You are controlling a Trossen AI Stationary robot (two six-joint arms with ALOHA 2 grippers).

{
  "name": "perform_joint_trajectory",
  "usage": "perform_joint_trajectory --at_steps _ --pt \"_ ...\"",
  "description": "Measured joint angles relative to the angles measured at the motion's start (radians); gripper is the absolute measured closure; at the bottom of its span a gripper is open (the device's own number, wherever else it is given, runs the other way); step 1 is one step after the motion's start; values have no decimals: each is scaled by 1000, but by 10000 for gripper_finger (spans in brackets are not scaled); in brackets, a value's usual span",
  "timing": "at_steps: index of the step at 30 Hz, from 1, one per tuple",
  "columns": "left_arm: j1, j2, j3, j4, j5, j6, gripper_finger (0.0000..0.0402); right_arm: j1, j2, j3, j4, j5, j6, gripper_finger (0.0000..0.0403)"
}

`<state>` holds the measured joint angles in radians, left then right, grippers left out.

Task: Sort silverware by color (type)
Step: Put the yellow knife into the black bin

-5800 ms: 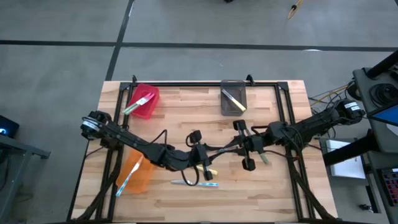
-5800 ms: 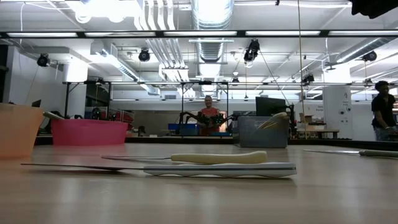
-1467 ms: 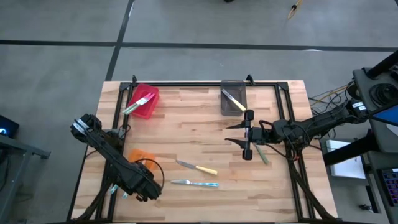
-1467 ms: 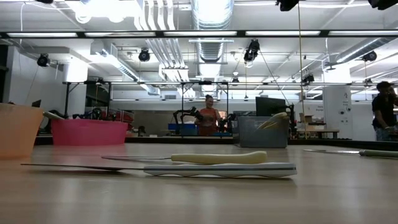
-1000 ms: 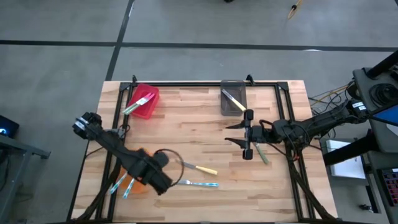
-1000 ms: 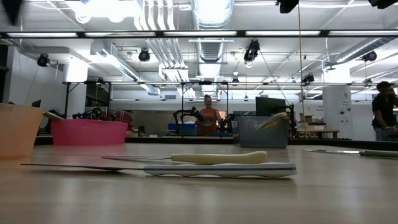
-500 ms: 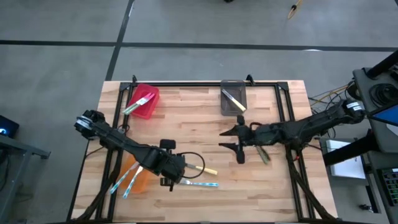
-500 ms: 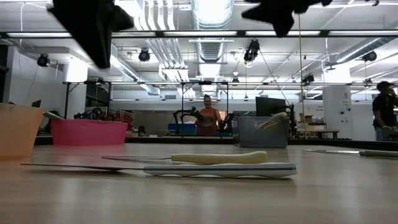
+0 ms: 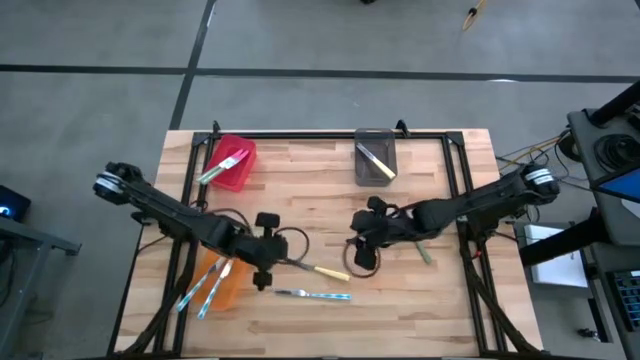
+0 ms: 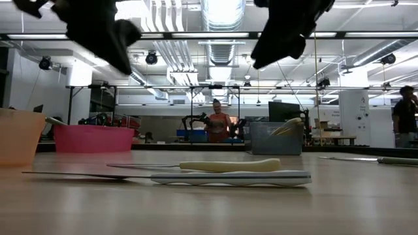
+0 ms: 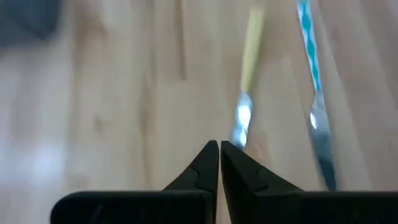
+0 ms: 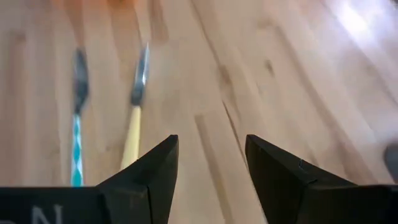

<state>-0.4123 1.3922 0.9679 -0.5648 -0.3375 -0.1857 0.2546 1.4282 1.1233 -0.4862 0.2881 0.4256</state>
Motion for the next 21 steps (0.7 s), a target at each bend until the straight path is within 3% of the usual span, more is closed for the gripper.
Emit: perform_joint_trajectory --at_steps 5,10,15,21 --pt "10 -153 -75 166 -113 184 401 2 144 154 -192 -71 48 225" --pt "26 -290 -188 458 -151 427 401 25 271 269 -244 -168 10 225" --pt "40 -390 -305 772 -152 594 402 56 371 333 -226 -128 -74 225" --pt "41 -467 -378 901 -153 653 402 80 469 370 -154 -80 -50 225"
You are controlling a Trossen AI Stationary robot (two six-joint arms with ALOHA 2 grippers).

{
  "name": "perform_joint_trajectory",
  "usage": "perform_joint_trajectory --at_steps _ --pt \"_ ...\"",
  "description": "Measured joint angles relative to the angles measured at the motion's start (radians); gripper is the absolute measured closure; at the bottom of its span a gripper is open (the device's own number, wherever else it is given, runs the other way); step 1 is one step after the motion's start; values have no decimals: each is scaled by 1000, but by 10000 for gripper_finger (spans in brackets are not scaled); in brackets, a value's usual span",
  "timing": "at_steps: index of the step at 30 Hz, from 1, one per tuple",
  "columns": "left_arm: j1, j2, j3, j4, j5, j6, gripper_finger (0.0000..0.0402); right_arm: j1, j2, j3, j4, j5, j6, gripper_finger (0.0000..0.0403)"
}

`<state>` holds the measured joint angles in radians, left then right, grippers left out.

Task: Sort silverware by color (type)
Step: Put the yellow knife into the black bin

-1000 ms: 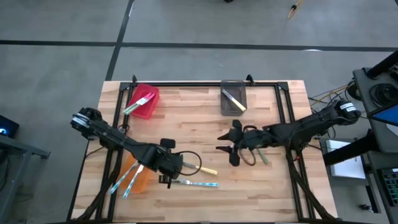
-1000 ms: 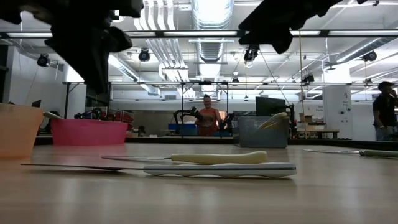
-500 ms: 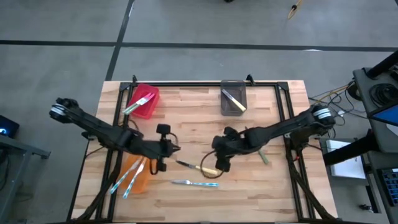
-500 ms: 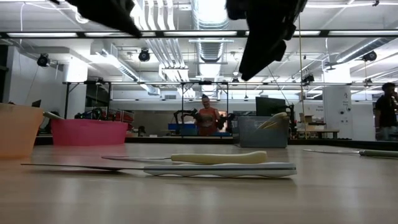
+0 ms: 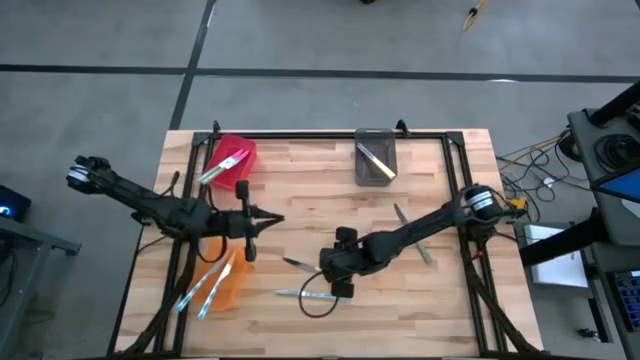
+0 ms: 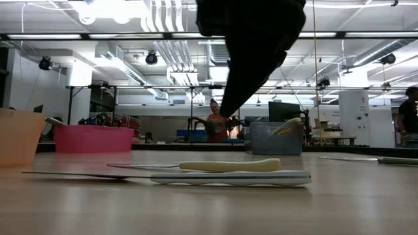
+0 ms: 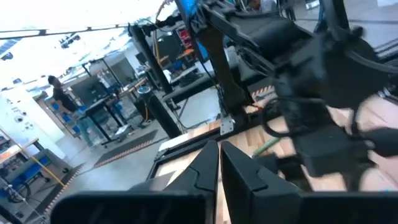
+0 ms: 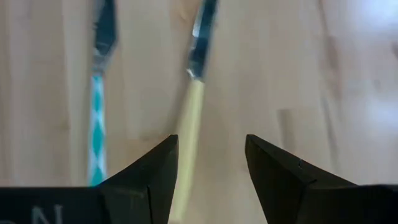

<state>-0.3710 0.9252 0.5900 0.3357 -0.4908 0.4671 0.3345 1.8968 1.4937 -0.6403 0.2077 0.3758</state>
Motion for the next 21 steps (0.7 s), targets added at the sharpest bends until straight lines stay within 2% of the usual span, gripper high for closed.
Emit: perform_joint_trajectory --at_steps 11,21 --pt "0 -29 -32 -3 1 -54 402 17 115 38 36 2 131 246" --pt "0 -13 -38 3 2 -31 402 24 125 37 38 32 164 251"
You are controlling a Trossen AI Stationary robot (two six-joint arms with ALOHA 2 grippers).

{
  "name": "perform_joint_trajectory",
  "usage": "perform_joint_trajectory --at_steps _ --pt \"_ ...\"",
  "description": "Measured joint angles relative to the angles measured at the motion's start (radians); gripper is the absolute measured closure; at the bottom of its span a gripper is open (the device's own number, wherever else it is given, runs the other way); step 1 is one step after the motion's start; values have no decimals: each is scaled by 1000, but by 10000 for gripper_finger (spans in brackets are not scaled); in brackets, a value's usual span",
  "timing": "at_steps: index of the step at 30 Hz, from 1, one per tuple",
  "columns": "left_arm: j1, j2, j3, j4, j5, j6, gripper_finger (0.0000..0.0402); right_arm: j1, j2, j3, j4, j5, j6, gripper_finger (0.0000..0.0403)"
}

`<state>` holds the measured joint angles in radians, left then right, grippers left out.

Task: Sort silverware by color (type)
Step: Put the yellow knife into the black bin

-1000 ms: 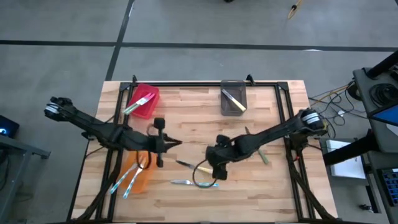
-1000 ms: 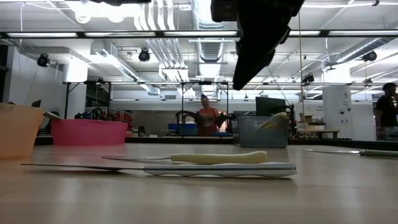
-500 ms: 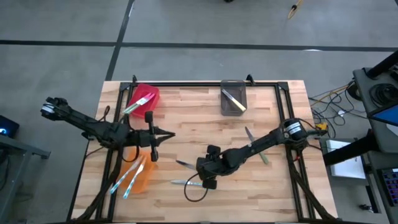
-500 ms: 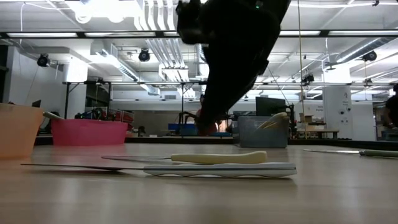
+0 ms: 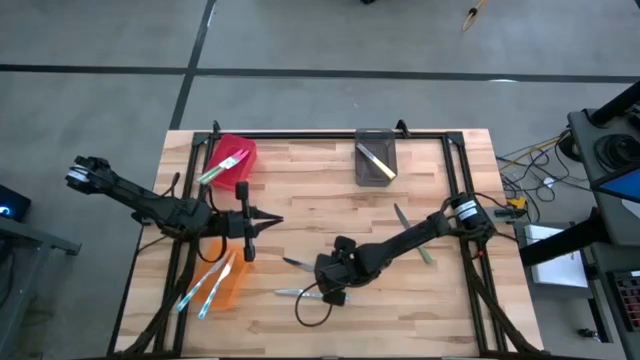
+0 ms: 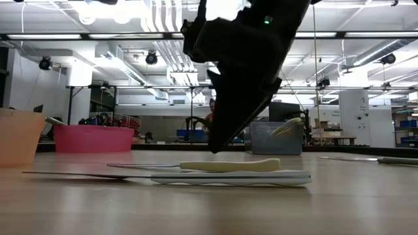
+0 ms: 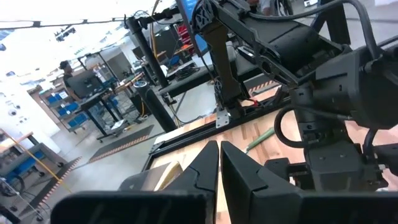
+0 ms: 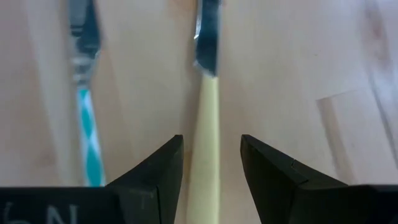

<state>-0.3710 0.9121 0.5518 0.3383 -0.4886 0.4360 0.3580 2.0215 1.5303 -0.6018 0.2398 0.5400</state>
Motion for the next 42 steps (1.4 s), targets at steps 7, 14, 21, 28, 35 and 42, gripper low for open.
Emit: perform_joint_trajectory --at_steps 7,14,21,28,35,42 --pt "0 1 5 5 0 106 401 -2 64 0 22 30 -16 256" --pt "0 1 43 18 0 274 402 -15 114 3 21 3 -19 303" --pt "0 -4 59 -10 -1 312 402 -32 101 1 18 -19 -24 359" --pt "0 -40 55 -115 -69 294 401 -53 30 -6 -34 -46 -22 359" --pt "0 -84 48 -180 -151 240 402 -92 -86 -3 -110 -47 -16 359" --pt "0 -99 48 -290 -157 174 402 -164 -237 -1 -138 -56 -16 359"
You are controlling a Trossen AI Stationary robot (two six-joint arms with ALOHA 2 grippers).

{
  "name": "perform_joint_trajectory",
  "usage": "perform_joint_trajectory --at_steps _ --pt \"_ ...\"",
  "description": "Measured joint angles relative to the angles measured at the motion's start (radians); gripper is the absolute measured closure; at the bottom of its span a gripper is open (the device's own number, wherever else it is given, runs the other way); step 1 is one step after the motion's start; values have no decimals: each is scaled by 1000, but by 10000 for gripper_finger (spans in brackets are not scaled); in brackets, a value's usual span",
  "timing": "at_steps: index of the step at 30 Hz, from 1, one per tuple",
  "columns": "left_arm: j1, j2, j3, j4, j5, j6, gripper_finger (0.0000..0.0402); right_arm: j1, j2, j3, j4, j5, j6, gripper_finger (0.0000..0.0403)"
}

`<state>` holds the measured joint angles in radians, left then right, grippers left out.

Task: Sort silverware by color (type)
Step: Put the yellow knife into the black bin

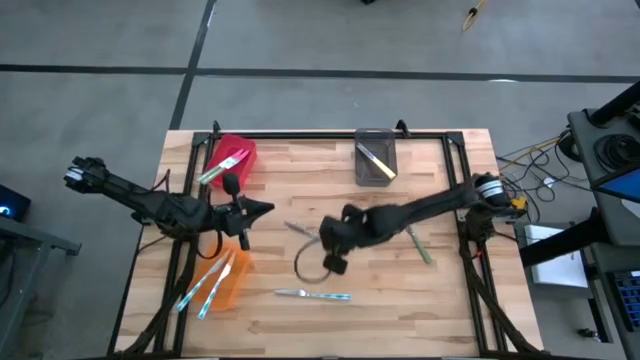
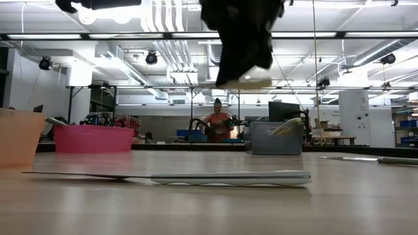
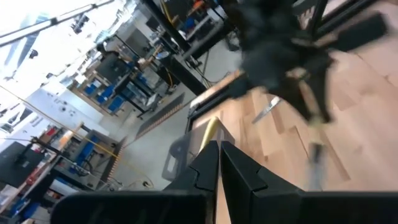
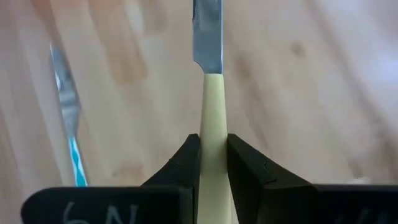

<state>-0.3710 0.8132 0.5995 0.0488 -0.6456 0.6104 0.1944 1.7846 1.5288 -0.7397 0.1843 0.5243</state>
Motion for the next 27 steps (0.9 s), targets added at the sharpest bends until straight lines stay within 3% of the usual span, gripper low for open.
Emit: perform_joint_trajectory --at_steps 7,13,20,27 --pt "0 0 0 -6 0 -29 402 -117 -115 30 2 35 -71 359" --pt "0 0 0 -7 0 -36 401 -260 -112 143 -104 50 -140 359" --pt "0 1 0 -6 0 -36 402 -447 -47 304 -431 12 -7 359" --pt "0 1 0 -7 0 -36 402 -590 -32 358 -668 -87 42 359"
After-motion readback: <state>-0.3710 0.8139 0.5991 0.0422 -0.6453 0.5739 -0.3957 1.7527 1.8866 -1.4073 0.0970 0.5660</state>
